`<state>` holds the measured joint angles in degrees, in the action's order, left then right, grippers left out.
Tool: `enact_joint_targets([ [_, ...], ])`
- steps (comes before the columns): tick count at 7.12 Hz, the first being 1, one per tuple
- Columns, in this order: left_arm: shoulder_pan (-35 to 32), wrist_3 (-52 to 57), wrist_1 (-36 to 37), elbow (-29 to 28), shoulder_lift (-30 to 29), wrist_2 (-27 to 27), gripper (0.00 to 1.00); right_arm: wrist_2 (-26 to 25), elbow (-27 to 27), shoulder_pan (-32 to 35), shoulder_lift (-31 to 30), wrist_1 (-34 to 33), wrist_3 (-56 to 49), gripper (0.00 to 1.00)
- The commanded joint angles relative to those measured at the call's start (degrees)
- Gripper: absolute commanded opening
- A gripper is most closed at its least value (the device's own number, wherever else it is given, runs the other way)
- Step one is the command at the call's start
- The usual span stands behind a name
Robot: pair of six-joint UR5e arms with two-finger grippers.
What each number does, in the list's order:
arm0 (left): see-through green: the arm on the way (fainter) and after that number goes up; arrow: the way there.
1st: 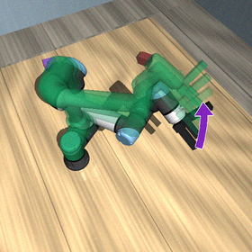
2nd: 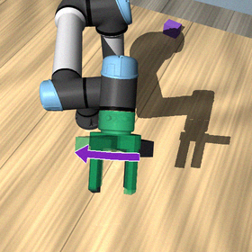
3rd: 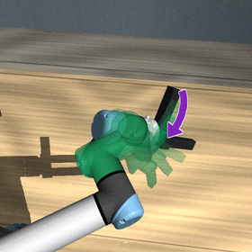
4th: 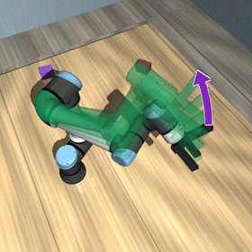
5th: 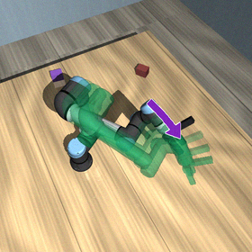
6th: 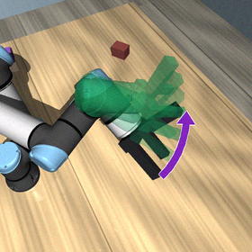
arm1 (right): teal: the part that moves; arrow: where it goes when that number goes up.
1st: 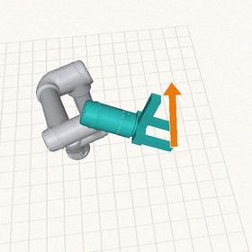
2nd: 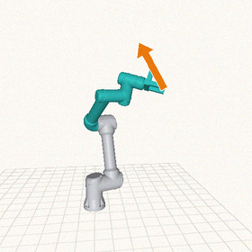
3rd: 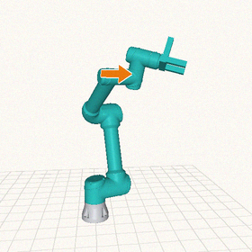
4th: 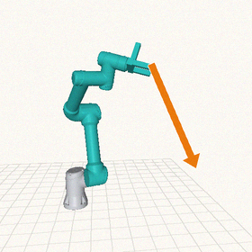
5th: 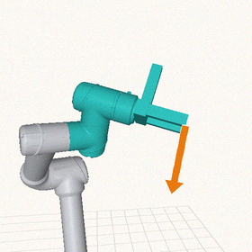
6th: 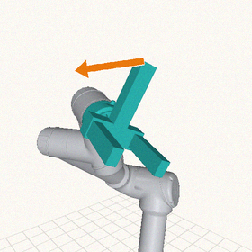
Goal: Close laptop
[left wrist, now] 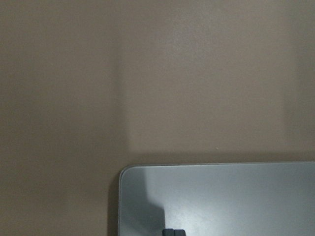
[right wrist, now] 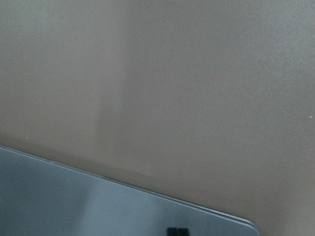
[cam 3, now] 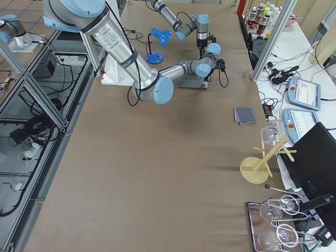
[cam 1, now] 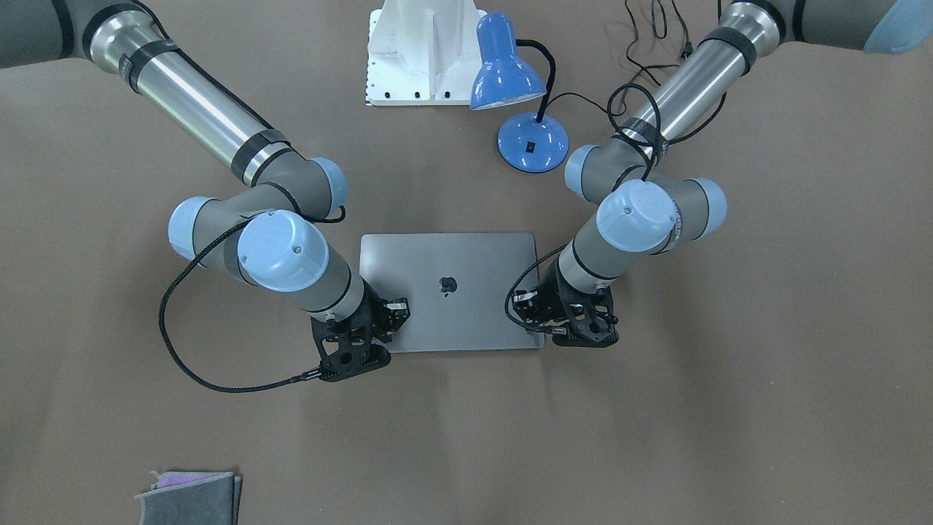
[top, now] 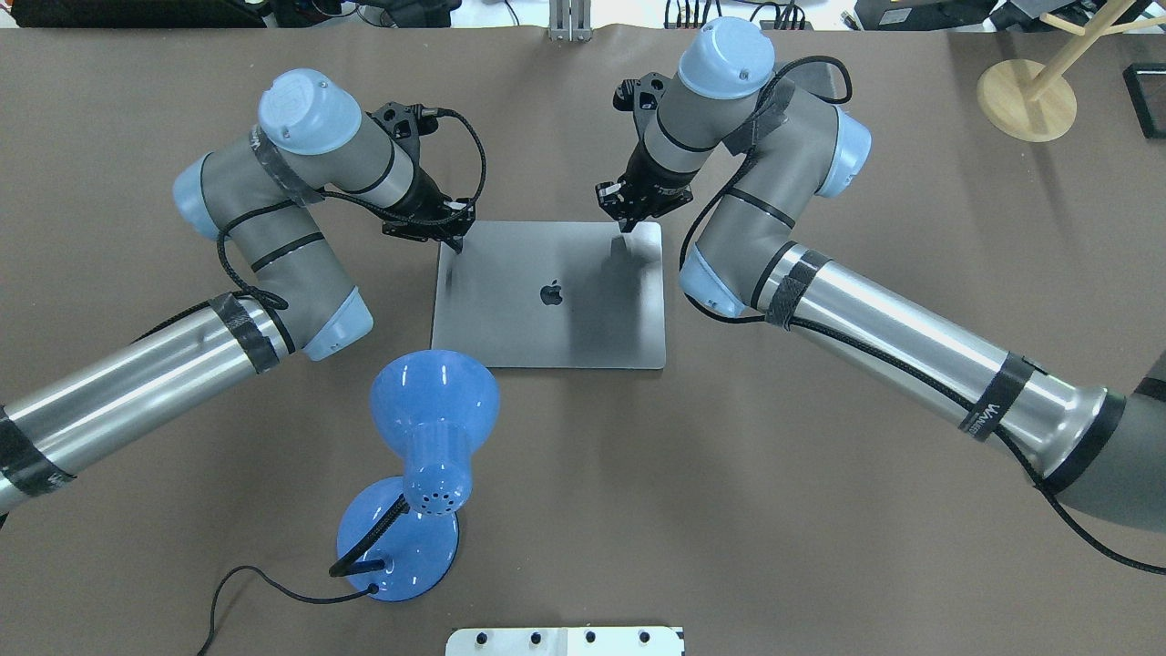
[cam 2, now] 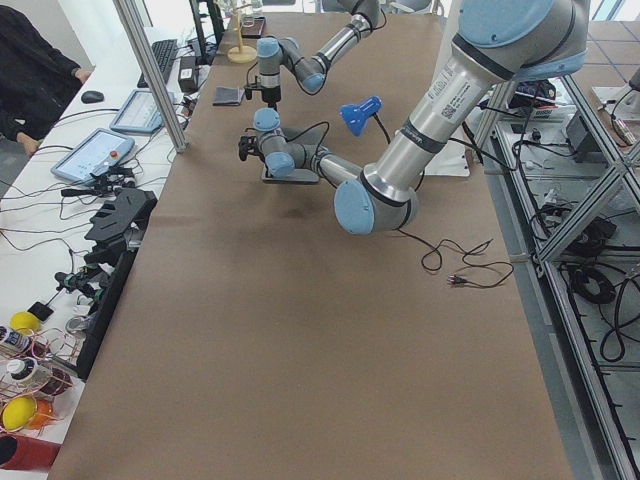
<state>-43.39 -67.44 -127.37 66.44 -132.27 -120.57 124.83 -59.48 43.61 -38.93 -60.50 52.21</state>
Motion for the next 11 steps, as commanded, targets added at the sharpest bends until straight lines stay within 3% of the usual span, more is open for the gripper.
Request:
enact_joint_targets([
  [1, -0.37, -0.32, 0.01, 0.09, -0.79, -0.45, 0.00, 0.50, -0.28, 0.85, 0.43, -0.05, 0.18, 0.00],
  [2, -0.98, -0.58, 0.10, 0.62, -1.15, -0.80, 0.00, 1.72, -0.81, 2.51, 0.43, -0.23, 0.18, 0.00],
  [3, -1.95, -0.67, 0.19, 1.49, -1.15, -2.81, 0.00, 5.48, -1.16, 5.14, 0.34, -0.32, 0.26, 0.06],
  [4, -2.65, -0.76, 0.80, 4.11, -0.80, -3.35, 0.56, 8.21, -3.17, 7.26, -0.18, -0.84, 0.27, 0.89],
  [5, -3.88, -0.76, 1.24, 6.92, 0.68, -3.18, 0.98, 8.76, -6.06, 9.10, -2.36, -2.59, -0.17, 0.99],
  [7, -12.80, 0.11, 3.17, 12.91, 7.52, -5.53, 0.98, 9.64, -8.54, 15.15, -7.89, -3.57, -2.01, 0.99],
  [8, -20.08, 6.82, 3.18, 12.93, 10.08, -9.38, 0.98, 9.91, -9.51, 18.58, -10.53, -5.31, -6.37, 0.99],
  [11, -34.43, 38.43, 5.37, 18.72, 26.83, -9.51, 0.98, 6.07, -12.32, 29.74, -17.91, -23.64, -39.79, 0.99],
])
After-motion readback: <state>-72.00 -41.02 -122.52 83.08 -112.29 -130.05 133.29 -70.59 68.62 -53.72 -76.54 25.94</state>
